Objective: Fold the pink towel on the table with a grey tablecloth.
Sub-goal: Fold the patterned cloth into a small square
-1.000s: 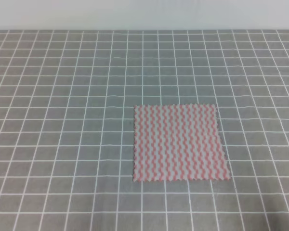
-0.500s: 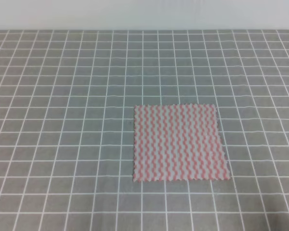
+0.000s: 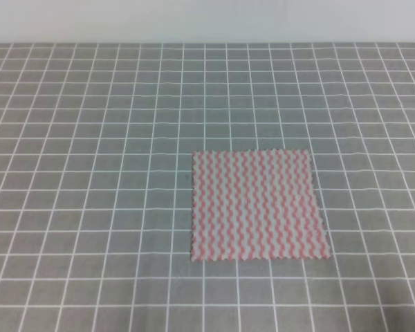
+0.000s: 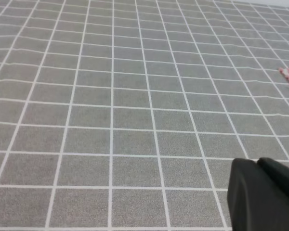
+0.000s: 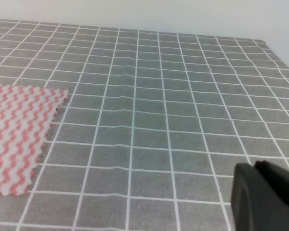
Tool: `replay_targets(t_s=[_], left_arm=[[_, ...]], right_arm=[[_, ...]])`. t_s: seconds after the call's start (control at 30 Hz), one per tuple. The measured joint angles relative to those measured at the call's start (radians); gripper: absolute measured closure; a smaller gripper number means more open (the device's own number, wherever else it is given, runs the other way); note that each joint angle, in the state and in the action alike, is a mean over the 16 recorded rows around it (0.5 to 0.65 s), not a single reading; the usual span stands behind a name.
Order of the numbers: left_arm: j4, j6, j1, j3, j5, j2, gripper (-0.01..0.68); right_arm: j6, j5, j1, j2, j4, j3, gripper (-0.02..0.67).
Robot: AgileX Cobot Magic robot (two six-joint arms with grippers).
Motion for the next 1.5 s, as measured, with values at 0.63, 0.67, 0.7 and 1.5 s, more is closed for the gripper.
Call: replay_targets(t_s=[0.63, 0.67, 0.7, 1.5], left_arm=[[-0.027, -0.007, -0.007, 0.001, -0.02, -0.004, 0.675], [-0.038, -0.009, -0.007, 0.0, -0.024, -0.002, 0.675], [-0.057, -0.012, -0.007, 0.0, -0.031, -0.002, 0.675], [-0.712, -0.063, -0.007, 0.0, -0.203, 0.0, 0.675]], right_arm=[[0.003, 0.004, 0.0, -0.001, 0.522, -0.007, 0.667], [0.003, 0.004, 0.0, 0.0, 0.579, -0.005, 0.667], [0.002, 0.004, 0.0, 0.0, 0.634, -0.005, 0.667], [0.004, -0.018, 0.0, 0.001, 1.168, 0.005, 0.666]])
